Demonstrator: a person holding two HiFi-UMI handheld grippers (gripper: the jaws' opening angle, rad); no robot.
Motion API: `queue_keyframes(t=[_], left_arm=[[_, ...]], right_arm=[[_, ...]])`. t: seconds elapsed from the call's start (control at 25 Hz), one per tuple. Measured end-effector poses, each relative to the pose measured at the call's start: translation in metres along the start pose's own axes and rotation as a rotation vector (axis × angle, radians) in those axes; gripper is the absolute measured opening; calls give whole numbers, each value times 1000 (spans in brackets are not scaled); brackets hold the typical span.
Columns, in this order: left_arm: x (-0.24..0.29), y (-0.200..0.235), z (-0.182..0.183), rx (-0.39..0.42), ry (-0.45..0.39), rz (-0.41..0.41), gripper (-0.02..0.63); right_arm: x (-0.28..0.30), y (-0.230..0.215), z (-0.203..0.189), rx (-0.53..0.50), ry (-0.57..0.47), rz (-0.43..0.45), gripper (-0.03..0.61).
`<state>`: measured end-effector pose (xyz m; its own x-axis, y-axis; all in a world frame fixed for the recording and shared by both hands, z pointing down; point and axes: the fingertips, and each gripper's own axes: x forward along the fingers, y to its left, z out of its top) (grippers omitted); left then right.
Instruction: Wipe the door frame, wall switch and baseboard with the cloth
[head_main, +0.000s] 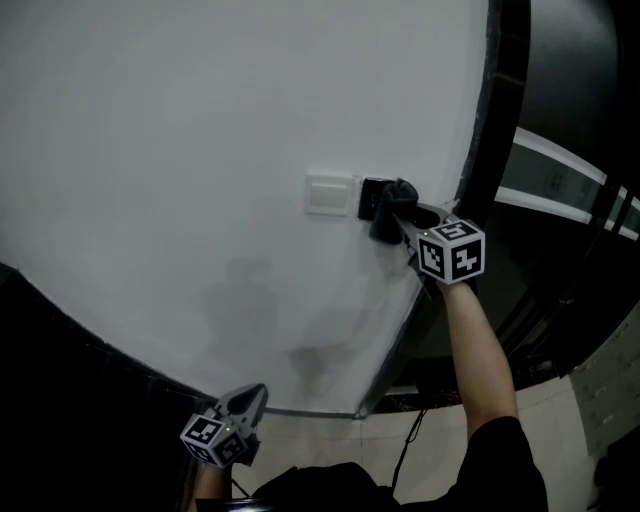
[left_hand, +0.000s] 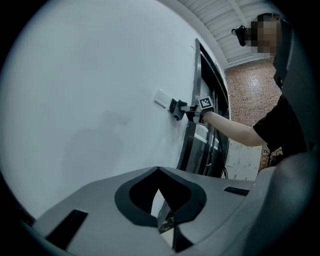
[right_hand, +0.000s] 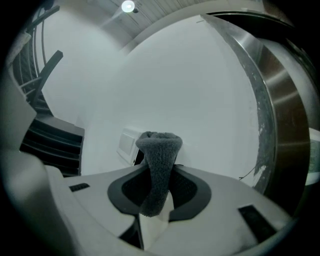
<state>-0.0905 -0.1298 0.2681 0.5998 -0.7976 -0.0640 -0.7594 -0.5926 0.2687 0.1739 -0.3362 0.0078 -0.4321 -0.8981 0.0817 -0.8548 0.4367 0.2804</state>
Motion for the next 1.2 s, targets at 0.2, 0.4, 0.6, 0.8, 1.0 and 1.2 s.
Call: queue_keyframes(t=[0.2,0.4,0.6,0.8,1.0,1.2], left_arm=[[-3,0,-3,-6,3,3,-9],[-8,1,4,2,-1,1,-9],[-14,1,7,13,-3,-1,-9],[-20,5,7,2,-15,-9,-9],[-22,9,8,-7,-14,-6,-9],[-25,14,6,0,-1,-5,-9]], right_arm=[[-3,-7,-5,-9,13,-16,94],[-5,-10,-6,-11,9,-37,94],[-8,-14,-10,-2,3,-59,94],[-11,-18,-13,-3,1,-87,94],[-14,-24,-19,10,8,-119,94],[-18,-25,-20,-44,21,-170,94]])
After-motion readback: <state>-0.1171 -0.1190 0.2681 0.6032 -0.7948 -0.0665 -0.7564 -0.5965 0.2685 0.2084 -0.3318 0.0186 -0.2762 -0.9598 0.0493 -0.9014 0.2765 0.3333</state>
